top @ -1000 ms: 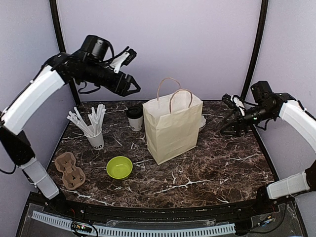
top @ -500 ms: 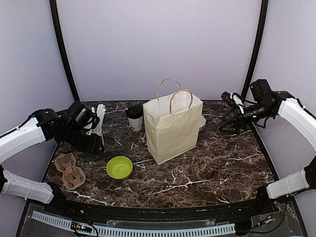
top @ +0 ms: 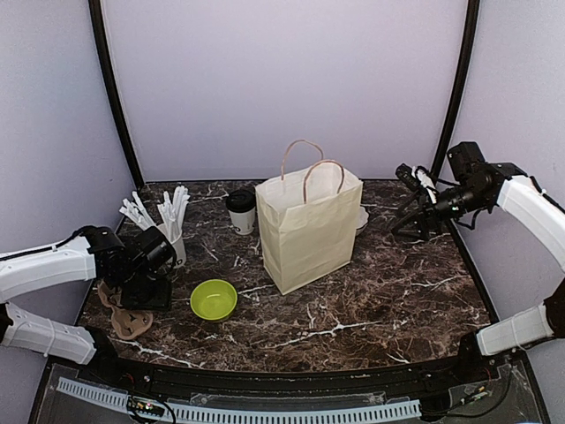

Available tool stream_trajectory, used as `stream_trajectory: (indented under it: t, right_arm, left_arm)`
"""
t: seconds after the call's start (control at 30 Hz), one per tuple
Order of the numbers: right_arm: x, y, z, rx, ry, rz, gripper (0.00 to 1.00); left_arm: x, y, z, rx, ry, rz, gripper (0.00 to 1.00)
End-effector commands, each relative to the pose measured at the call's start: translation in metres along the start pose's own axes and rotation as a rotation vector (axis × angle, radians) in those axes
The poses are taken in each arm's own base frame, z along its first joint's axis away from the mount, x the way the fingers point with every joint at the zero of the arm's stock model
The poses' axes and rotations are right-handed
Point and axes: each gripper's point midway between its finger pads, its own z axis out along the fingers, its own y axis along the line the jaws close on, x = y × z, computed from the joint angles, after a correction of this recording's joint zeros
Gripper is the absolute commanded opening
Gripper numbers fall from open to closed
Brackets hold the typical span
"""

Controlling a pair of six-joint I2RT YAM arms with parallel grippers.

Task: Pack the takeout coffee

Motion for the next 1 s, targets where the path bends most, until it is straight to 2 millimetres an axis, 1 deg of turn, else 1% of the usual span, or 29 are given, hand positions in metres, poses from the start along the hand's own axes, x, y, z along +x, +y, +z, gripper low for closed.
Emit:
stream_trajectory:
  t: [0.0, 0.1, 0.27, 0.3, 0.37, 0.57, 0.67, 0.7, 0.8, 0.83, 0.87, 0.9, 0.93, 0.97]
  right_arm:
    - [-0.005, -0.001, -0.001, -0.008, -0.014, -0.012, 0.71]
    - [-0.006, -0.001, -0.001, -0.013, -0.014, -0.017, 0.71]
    - [-0.005, 0.0, 0.001, -0.034, -0.011, -0.029, 0.71]
    - [-0.005, 0.0, 0.002, -0.04, -0.009, -0.029, 0.71]
    - [-0.004, -0.001, 0.004, -0.052, -0.006, -0.029, 0.71]
    - [-0.011, -0.002, 0.004, -0.074, -0.008, -0.037, 0.7]
    - [-0.013, -0.003, 0.004, -0.083, -0.01, -0.046, 0.7]
    - [-0.014, -0.004, 0.005, -0.087, -0.011, -0.048, 0.7]
    - [-0.016, -0.004, 0.006, -0.102, -0.013, -0.054, 0.7]
    - [-0.017, -0.004, 0.005, -0.106, -0.015, -0.06, 0.7]
    - [-0.019, -0.004, 0.005, -0.11, -0.018, -0.064, 0.69]
    - [-0.021, -0.004, 0.004, -0.111, -0.022, -0.069, 0.69]
    - [-0.022, -0.004, 0.004, -0.114, -0.025, -0.07, 0.69]
    - [-0.023, -0.004, 0.004, -0.118, -0.03, -0.073, 0.69]
  left_arm:
    - [0.013, 0.016, 0.014, -0.069, 0.024, -0.101, 0.62]
    - [0.014, 0.014, 0.019, -0.046, 0.007, -0.133, 0.56]
    - [0.023, 0.023, 0.025, -0.086, 0.026, -0.192, 0.47]
    - [0.023, 0.024, 0.026, -0.089, 0.026, -0.196, 0.44]
    - [0.024, 0.025, 0.027, -0.101, 0.026, -0.204, 0.33]
    - [0.026, 0.032, 0.021, -0.147, 0.026, -0.221, 0.15]
    - [0.025, 0.031, 0.017, -0.134, 0.017, -0.236, 0.1]
    - [0.024, 0.03, 0.015, -0.129, 0.015, -0.238, 0.07]
    - [0.023, 0.03, 0.008, -0.136, 0.015, -0.238, 0.03]
    - [0.019, 0.028, 0.003, -0.134, -0.002, -0.244, 0.02]
    - [0.019, 0.032, -0.001, -0.154, -0.008, -0.243, 0.0]
    - [0.013, 0.028, -0.01, -0.138, -0.027, -0.253, 0.0]
    - [0.012, 0.032, -0.016, -0.155, -0.036, -0.253, 0.0]
    - [0.004, 0.028, -0.027, -0.137, -0.061, -0.268, 0.0]
